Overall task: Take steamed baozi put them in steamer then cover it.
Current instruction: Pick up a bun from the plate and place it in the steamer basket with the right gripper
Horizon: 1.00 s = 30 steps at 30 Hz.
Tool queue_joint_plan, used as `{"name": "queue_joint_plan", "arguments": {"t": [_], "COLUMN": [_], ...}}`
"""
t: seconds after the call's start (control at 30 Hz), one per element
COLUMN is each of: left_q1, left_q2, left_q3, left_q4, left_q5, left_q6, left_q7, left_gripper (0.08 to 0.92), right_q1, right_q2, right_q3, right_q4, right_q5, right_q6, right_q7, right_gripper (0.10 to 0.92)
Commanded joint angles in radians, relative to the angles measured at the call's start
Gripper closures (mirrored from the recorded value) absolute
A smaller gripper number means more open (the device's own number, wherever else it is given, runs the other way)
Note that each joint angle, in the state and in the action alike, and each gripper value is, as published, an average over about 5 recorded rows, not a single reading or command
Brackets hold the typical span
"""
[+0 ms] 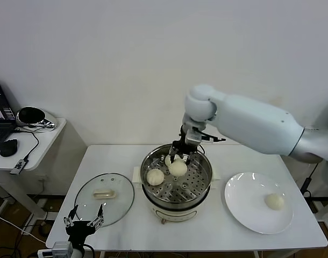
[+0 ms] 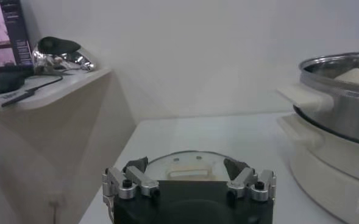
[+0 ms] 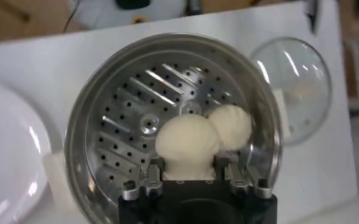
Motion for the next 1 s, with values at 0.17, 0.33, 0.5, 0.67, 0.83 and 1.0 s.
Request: {"name": "queue_joint_plan", "arguments": {"t": [0.17,0.33,0.5,0.67,0.83,1.0], "left_q1": [-0.003,-0.003,-0.009,-0.008,-0.008,-0.010], "left_q2": [0.004,0.005,0.007,0.008,0.009,0.009], "left_q3": [0.001,0.002,0.002,0.003,0.003,0.004], "left_q4": [0.003,-0.003,-0.002,-0.001,0.001,0.002], "left_q5": [-0.003,-0.008,-0.009,-0.009,-0.009,-0.009], "left_q6": [0.000,0.002,0.003,0.003,0.003,0.003], "left_q7": [0.001,0.003,0.004,0.004,0.004,0.005], "left_gripper": [0.177,0.177,0.177,0.177,0.177,0.177], "right_q1": [-0.064,-0.082,-0.101,-0.109,-0.099,-0.063], "right_q2": [0.037,0.045,0.054,0.059,0.045,0.003], "right_q3": [-0.038,-0.046,-0.046,-0.045,-0.046,-0.043], "right_q4": [0.052,0.067,0.063,0.056,0.068,0.095], "right_q5": [-0.106,-0.086,-0.092,-0.104,-0.116,-0.092], "right_q6": [0.165,0.151,0.147,0.149,0.119,0.006], "right_q7": [0.030,0.031,0.031,0.035,0.069,0.073], "right_gripper": [0.511,0.508,0.509,0.509,0.499,0.383]}}
